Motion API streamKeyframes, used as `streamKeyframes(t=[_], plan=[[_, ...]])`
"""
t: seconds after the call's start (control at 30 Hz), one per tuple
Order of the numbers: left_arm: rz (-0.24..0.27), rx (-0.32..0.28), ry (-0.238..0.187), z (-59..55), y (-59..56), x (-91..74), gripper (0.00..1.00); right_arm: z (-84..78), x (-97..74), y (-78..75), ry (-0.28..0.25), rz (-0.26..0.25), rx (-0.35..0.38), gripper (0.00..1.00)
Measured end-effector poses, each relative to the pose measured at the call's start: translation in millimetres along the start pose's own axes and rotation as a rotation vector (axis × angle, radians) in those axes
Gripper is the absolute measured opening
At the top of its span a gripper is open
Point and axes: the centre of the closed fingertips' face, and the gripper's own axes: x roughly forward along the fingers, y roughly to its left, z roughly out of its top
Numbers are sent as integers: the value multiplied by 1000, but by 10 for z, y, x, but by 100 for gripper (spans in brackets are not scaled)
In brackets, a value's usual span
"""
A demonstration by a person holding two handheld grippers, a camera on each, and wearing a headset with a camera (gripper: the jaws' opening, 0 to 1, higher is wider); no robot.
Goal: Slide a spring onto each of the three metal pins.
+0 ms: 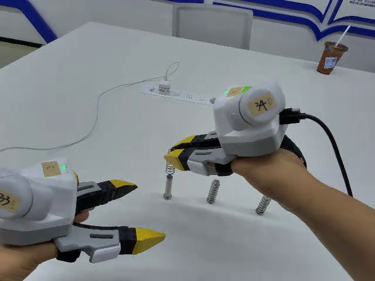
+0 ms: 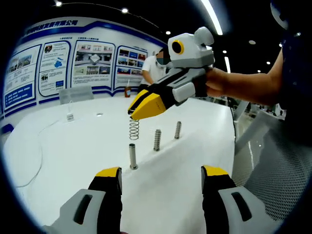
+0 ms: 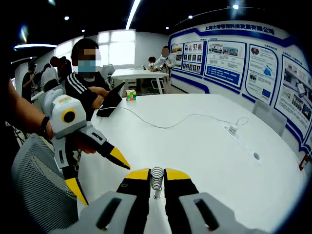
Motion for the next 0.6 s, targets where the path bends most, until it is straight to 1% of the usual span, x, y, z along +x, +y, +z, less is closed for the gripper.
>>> streamKeyframes(t=[0.1,0.33,0.6], plan=[[3,-2,2,-12,6,-7,69,-46,39,-24,12,-4,-4,11],[7,-5,5,-30,23,-16,69,-85,84,-42,18,-2,-1,11],[5,-5,9,-42,15,-12,68,-161,120,-34,27,2,9,11]])
